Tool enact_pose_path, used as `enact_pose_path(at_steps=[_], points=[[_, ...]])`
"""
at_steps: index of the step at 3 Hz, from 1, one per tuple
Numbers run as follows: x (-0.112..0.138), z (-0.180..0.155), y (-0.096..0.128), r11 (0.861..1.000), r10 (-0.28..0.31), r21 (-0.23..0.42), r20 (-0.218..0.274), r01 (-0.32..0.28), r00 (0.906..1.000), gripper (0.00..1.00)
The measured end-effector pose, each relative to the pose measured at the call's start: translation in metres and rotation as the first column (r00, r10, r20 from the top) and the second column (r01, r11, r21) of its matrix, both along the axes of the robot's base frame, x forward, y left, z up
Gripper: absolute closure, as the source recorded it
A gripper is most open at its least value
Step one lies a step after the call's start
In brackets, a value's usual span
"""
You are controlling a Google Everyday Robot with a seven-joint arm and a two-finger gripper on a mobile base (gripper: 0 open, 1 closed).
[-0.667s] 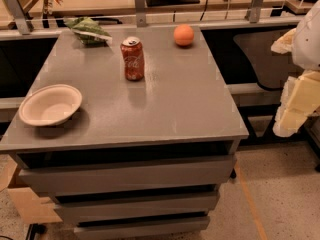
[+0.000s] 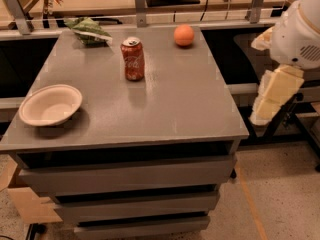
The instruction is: Knock coke can over
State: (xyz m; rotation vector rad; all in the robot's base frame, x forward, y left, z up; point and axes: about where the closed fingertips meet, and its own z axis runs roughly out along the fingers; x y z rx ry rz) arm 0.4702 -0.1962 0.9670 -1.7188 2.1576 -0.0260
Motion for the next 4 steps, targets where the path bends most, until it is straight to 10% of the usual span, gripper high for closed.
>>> enact_pose_path(at_steps=[2,4], points=[[0.079,-0.043,0.084,0.959,0.070,0.275,0.006,-0.069,0.9975,0.00],[0.090,-0.039,0.089,0.952,0.053,0.299,0.044,-0.064,0.9976,0.00]])
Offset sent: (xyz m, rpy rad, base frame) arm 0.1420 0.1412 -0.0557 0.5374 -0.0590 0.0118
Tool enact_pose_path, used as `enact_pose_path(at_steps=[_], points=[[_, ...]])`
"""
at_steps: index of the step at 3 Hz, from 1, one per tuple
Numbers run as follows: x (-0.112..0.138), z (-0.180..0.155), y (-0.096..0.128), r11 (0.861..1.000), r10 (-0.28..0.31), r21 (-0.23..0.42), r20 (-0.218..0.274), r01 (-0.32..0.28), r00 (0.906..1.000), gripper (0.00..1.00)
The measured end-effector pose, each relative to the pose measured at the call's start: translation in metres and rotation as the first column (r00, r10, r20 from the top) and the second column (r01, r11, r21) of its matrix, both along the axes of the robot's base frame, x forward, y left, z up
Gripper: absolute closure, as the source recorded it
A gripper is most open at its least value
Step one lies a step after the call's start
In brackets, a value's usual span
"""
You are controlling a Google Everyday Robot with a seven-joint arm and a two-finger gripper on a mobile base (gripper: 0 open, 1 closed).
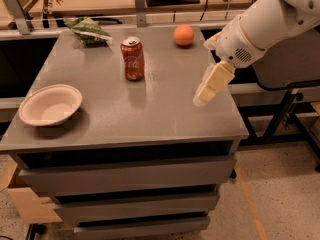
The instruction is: Knock coke can over
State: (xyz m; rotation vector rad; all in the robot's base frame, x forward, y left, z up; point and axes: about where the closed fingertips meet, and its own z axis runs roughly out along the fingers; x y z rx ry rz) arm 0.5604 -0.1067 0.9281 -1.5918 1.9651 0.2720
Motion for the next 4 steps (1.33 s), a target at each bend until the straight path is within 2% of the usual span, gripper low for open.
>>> enact_pose_path(at_steps=[1,2,3,4], points=[[0.028,-0.001,0.022,0.996,-0.008,0.091,0.051,0.003,0.9986,0.00],[0.069,-0.002,0.051,0.978,-0.015,0.207,0.106,-0.007,0.9942,0.00],[0.107,-0.010,0.084,0.954,-0.033,0.301,0.127,-0.006,0.9913,0.00],[0.137,-0.020,0.114,0.929,-0.025,0.369,0.121,-0.022,0.9924,0.00]])
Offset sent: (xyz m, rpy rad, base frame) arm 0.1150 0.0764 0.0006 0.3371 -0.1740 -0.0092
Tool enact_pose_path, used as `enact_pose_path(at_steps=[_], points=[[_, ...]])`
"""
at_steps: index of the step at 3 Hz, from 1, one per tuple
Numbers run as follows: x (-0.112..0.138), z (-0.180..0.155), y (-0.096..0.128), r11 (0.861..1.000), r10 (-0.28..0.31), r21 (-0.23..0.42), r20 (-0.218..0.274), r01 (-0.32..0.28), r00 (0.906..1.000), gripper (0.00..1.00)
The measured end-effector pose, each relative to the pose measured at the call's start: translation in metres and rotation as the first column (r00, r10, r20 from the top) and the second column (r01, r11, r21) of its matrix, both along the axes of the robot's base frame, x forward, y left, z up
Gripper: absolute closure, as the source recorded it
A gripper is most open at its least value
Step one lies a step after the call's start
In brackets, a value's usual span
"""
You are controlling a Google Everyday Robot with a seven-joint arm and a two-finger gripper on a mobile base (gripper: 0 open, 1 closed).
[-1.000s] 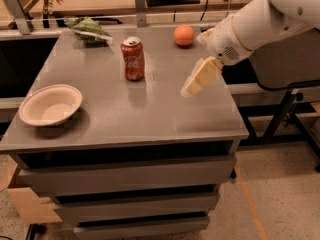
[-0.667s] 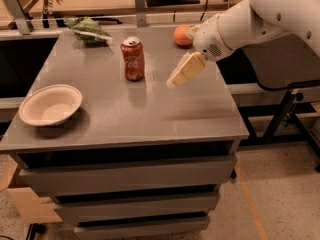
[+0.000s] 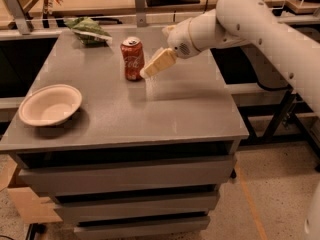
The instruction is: Knock coke can over
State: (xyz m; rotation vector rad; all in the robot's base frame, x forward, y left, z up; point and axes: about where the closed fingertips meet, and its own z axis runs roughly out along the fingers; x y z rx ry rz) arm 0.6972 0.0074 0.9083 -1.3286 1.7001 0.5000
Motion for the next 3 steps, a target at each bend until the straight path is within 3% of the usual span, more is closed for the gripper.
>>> enact_pose_path(at_steps=[2,3], points=[[0.025,-0.009,0.049,0.994,0.070,0.080,-0.012,-0.068,0.9975,0.00],[0.026,-0.008,0.064,0.989,0.097,0.114,-0.020,-0.094,0.9950,0.14]])
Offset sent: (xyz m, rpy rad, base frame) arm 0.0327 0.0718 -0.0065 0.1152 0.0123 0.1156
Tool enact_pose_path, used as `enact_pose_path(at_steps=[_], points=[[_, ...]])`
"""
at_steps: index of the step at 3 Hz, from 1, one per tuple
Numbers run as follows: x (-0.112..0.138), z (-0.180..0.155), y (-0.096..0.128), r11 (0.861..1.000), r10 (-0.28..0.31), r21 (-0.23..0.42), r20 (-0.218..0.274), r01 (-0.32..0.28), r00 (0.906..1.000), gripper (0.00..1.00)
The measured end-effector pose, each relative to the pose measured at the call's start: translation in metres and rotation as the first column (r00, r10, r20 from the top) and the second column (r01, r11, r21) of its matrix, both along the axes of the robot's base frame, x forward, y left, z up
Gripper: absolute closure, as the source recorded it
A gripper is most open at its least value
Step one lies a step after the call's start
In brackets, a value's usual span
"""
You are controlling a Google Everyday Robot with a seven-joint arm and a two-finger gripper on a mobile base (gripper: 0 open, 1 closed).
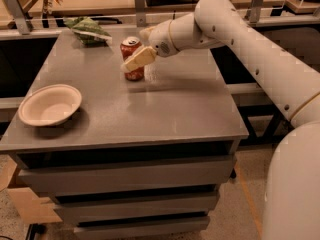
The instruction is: Knock coke can over
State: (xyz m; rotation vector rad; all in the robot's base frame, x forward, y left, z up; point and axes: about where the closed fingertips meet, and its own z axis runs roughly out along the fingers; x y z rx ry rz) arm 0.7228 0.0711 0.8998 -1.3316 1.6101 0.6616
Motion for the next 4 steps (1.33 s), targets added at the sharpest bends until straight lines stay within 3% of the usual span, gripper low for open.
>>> enact_pose_path(at_steps=[1,2,3,4], points=[[-0.003,0.001,0.011,0.999,0.022,0.026,-0.002,-0.022,0.9998,0.39],[-0.007,0.005,0.007,1.000,0.014,0.026,0.010,-0.014,0.9998,0.61],[-0.019,0.021,-0.021,0.994,-0.031,-0.105,0.040,0.035,0.9987,0.92],[-0.028,0.034,-0.049,0.961,-0.070,-0.265,0.059,0.083,0.9958,1.00]])
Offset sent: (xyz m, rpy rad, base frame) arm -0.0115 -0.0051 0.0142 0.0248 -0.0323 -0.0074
